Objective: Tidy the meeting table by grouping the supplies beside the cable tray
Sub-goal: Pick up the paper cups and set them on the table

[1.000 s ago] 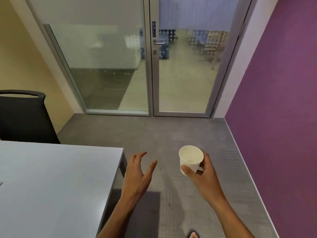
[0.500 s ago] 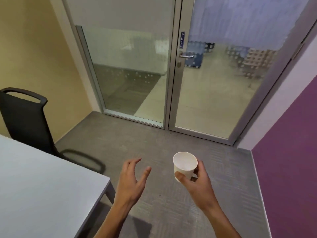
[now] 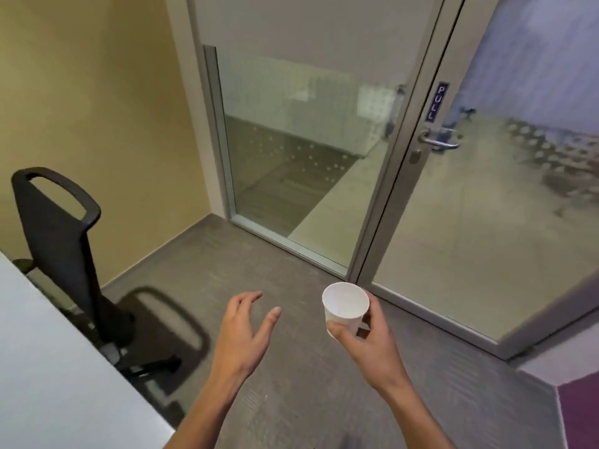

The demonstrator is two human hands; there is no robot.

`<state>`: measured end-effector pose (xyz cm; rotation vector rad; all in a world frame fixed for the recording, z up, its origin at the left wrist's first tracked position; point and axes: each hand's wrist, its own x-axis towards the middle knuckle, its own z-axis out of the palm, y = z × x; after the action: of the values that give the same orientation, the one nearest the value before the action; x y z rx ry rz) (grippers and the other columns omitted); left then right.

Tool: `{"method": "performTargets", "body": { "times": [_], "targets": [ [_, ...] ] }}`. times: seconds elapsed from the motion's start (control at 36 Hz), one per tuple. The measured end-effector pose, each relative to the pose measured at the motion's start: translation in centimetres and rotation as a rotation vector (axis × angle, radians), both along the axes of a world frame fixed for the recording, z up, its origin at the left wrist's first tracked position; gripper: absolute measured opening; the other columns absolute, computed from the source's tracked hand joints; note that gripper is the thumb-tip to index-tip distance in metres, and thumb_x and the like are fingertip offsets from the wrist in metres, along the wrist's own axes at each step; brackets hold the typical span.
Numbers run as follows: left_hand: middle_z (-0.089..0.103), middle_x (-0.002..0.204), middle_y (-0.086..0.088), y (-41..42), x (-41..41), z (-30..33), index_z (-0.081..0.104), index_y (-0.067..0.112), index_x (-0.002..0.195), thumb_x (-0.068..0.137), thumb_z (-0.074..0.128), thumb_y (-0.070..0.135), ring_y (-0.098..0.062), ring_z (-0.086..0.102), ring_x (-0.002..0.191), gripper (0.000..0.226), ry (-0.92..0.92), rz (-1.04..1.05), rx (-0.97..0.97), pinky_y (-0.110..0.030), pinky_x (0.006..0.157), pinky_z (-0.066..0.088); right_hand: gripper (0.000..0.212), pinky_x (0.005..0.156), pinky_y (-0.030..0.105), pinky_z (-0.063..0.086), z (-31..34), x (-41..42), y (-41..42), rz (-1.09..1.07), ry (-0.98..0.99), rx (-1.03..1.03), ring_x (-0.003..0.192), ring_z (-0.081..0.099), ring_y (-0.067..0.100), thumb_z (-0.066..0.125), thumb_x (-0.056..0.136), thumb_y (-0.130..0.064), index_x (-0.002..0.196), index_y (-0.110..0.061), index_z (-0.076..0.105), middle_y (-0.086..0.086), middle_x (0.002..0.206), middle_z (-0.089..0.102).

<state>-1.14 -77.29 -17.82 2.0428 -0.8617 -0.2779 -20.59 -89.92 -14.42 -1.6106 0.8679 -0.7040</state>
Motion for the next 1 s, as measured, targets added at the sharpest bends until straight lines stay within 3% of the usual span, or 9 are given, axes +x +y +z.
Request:
{"method": "performTargets", "body": {
  "times": [0.19, 0.33, 0.39, 0.53, 0.72, 0.83, 0.92, 1.0],
  "targets": [
    [0.043, 0.123, 0.018, -4.4, 7.2, 0.5, 0.055, 0.027, 0.131, 0.088, 0.053, 0.062, -0.004, 0.051, 0.112, 0.055, -0.013, 0.108, 0.027, -0.027, 0.095, 0.043, 0.073, 0.078, 0.007, 0.048, 0.4, 9.0, -6.6, 0.101, -0.008, -0.006, 0.106, 0.06, -0.007, 0.08, 0.065, -0.053, 0.131, -0.047, 0.048, -0.032, 0.117, 0.062],
    [0.044, 0.125, 0.019, -6.3, 10.7, -0.3, 0.055, 0.029, 0.13, 0.085, 0.048, 0.069, 0.005, 0.045, 0.111, 0.06, -0.016, 0.215, 0.037, -0.021, 0.094, 0.036, 0.067, 0.08, 0.01, 0.049, -1.0, 15.0, -11.1, 0.218, 0.004, 0.005, 0.109, 0.059, -0.009, 0.085, 0.076, -0.036, 0.13, -0.048, 0.048, -0.034, 0.12, 0.059],
    [0.043, 0.124, 0.02, -7.0, 12.0, -0.5, 0.056, 0.029, 0.129, 0.084, 0.047, 0.07, 0.007, 0.044, 0.11, 0.062, -0.005, 0.271, 0.044, -0.019, 0.094, 0.034, 0.065, 0.079, 0.011, 0.049, -1.6, 17.6, -13.1, 0.27, 0.011, 0.004, 0.108, 0.059, -0.011, 0.085, 0.076, -0.039, 0.127, -0.053, 0.048, -0.036, 0.12, 0.059],
    [0.047, 0.127, 0.014, -8.8, 16.0, -0.4, 0.056, 0.026, 0.131, 0.083, 0.046, 0.069, -0.004, 0.049, 0.116, 0.065, 0.009, 0.426, 0.079, -0.026, 0.099, 0.04, 0.066, 0.075, 0.004, 0.049, -2.7, 24.7, -18.2, 0.406, -0.005, 0.006, 0.105, 0.059, -0.013, 0.081, 0.068, -0.055, 0.123, -0.064, 0.045, -0.039, 0.119, 0.058],
    [0.05, 0.131, 0.006, -11.2, 20.3, 1.6, 0.057, 0.021, 0.132, 0.081, 0.051, 0.063, -0.012, 0.052, 0.119, 0.066, 0.062, 0.725, 0.043, -0.038, 0.106, 0.045, 0.072, 0.082, 0.012, 0.052, -3.1, 34.4, -22.9, 0.722, 0.012, 0.024, 0.111, 0.062, -0.002, 0.084, 0.069, -0.051, 0.132, -0.052, 0.047, -0.025, 0.126, 0.062],
    [0.048, 0.127, 0.011, -11.8, 21.5, 1.7, 0.057, 0.026, 0.128, 0.087, 0.06, 0.052, -0.007, 0.051, 0.116, 0.049, 0.087, 0.826, 0.015, -0.04, 0.1, 0.051, 0.076, 0.084, 0.014, 0.052, -3.0, 39.2, -24.0, 0.871, 0.021, 0.025, 0.117, 0.06, 0.001, 0.084, 0.071, -0.053, 0.137, -0.047, 0.046, -0.019, 0.13, 0.061],
    [0.046, 0.124, 0.016, -11.8, 22.3, 1.5, 0.054, 0.034, 0.125, 0.083, 0.055, 0.06, 0.005, 0.05, 0.11, 0.049, 0.062, 0.908, 0.01, -0.026, 0.098, 0.047, 0.079, 0.083, 0.016, 0.052, -2.8, 43.0, -23.7, 0.97, 0.011, 0.02, 0.118, 0.058, 0.0, 0.083, 0.071, -0.055, 0.138, -0.047, 0.044, -0.021, 0.13, 0.06],
    [0.046, 0.124, 0.019, -11.0, 23.3, 1.3, 0.052, 0.04, 0.124, 0.08, 0.054, 0.064, 0.021, 0.045, 0.11, 0.051, 0.064, 1.004, -0.009, -0.004, 0.079, 0.042, 0.079, 0.083, 0.018, 0.054, -2.6, 46.5, -22.4, 1.089, -0.003, 0.04, 0.119, 0.057, -0.001, 0.084, 0.071, -0.055, 0.138, -0.05, 0.044, -0.022, 0.132, 0.058]
  ]
}}
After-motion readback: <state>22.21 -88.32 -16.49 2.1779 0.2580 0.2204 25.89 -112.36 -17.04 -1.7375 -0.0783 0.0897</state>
